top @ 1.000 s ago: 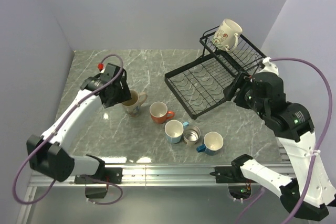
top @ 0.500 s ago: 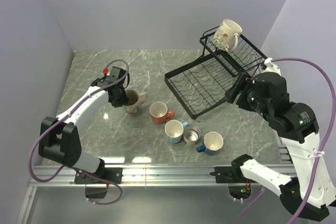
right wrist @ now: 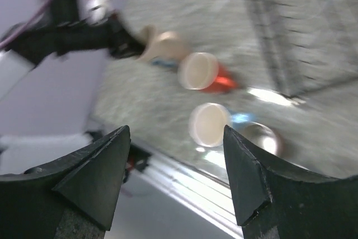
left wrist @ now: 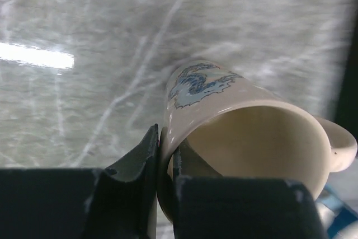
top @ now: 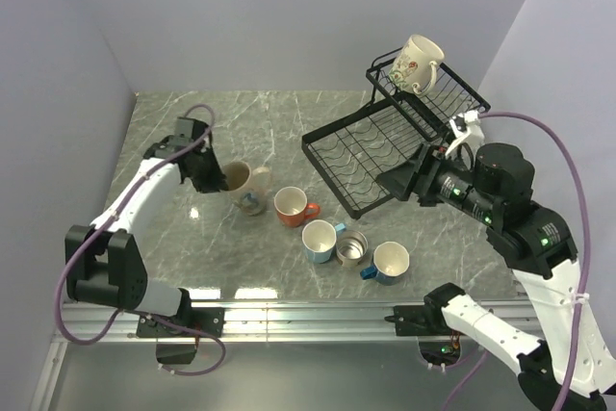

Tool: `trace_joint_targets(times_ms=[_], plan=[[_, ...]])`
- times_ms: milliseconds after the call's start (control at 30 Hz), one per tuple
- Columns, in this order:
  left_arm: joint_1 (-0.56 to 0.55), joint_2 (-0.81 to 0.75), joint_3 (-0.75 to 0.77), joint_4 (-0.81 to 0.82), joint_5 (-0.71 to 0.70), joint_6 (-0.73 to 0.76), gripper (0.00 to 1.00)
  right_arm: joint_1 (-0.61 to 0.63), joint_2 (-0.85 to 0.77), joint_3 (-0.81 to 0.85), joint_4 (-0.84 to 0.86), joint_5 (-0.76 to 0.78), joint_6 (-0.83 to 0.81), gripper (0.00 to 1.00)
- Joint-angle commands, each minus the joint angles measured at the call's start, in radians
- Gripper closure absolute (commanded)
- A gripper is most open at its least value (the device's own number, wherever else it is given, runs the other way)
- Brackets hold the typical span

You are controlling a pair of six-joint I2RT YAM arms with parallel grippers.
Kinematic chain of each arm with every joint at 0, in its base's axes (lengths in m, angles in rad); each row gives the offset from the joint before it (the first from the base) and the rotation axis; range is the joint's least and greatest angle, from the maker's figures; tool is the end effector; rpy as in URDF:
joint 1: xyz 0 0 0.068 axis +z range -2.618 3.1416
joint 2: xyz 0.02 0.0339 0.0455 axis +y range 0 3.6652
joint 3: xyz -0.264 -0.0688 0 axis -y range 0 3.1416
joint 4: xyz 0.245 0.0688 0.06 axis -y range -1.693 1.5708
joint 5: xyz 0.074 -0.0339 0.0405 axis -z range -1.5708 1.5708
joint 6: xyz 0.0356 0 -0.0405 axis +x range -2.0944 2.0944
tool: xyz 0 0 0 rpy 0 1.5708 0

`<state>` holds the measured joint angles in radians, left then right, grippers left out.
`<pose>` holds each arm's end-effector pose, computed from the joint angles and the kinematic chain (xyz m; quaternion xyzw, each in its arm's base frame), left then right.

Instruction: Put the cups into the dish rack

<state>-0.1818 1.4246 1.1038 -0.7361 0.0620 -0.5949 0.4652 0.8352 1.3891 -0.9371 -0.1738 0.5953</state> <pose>0.2817 -0.0540 0.2590 -0.1905 0.9478 -0.1239 0.2237 0.1052 0.0597 0.4484 0.0052 0.8271 0.3440 0.4445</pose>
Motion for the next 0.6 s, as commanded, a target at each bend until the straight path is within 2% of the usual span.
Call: trace_joint_targets(times_ms=[0, 67, 100, 233, 400, 467, 567], plan=[[0.07, -0.148, 0.138, 0.075, 0.315, -0.019, 1.0, 0.006, 0.001, -0.062, 0.325, -0.292, 0.012, 0.26], [0.061, -0.157, 0.177, 0.055, 0.349, -0.045, 1.0, 0.004, 0.018, -0.073, 0.436, -0.346, 0.032, 0.25], [0.055, -0.192, 0.159, 0.081, 0.416, -0.068, 1.0, 0.004, 0.027, -0.071, 0.466, -0.375, 0.043, 0.26], [0.056, -0.331, 0.062, 0.306, 0.519, -0.224, 1.0, 0.004, 0.106, -0.022, 0.546, -0.435, 0.15, 0.25], [0.05, -0.374, 0.059, 0.553, 0.749, -0.339, 1.0, 0.009, 0.162, -0.081, 0.845, -0.536, 0.299, 0.25], [0.042, -0.394, 0.053, 0.706, 0.838, -0.472, 1.0, 0.007, 0.2, -0.037, 0.85, -0.544, 0.276, 0.25], [0.033, -0.417, 0.063, 0.814, 0.872, -0.51, 1.0, 0.007, 0.266, 0.014, 0.831, -0.578, 0.323, 0.25]])
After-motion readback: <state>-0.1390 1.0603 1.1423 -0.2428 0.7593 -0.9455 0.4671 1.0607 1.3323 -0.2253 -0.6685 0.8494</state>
